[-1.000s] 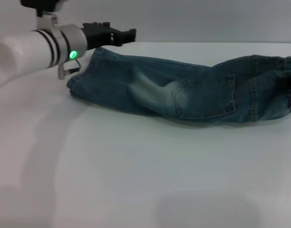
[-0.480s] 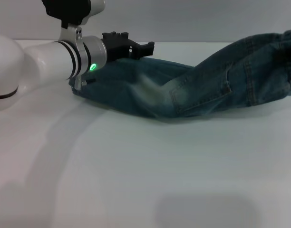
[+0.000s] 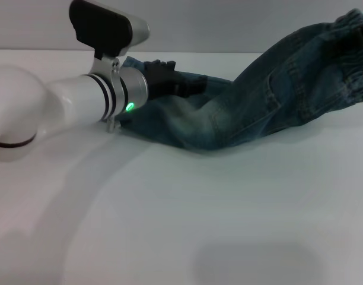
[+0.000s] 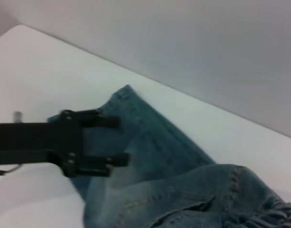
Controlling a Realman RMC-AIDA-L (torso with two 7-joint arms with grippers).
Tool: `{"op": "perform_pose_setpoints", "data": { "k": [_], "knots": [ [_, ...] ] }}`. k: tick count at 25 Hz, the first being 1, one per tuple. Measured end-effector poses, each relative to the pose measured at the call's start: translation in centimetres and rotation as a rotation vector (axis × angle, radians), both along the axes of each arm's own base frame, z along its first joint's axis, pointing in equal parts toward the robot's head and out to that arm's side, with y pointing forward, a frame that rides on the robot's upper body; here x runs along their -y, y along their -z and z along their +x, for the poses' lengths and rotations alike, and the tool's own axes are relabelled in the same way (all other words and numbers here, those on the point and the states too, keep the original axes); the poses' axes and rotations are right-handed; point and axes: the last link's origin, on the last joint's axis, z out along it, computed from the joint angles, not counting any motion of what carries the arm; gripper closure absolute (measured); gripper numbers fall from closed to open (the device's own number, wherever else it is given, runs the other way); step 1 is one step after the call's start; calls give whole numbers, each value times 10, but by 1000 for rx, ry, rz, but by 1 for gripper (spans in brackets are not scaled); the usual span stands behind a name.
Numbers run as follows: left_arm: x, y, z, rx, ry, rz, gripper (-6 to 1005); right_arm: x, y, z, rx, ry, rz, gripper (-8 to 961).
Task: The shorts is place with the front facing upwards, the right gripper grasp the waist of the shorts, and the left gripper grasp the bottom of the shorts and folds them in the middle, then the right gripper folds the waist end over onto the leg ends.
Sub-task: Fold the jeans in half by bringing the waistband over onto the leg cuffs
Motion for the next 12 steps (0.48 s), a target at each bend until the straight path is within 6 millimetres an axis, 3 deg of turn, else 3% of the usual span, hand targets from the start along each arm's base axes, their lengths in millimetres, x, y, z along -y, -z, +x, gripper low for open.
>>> {"op": "perform_pose_setpoints", "data": {
  "k": [12],
  "knots": [
    [8, 14, -2, -55, 10, 3, 165, 0, 2, -26, -45, -65, -54, 872]
  ]
}}
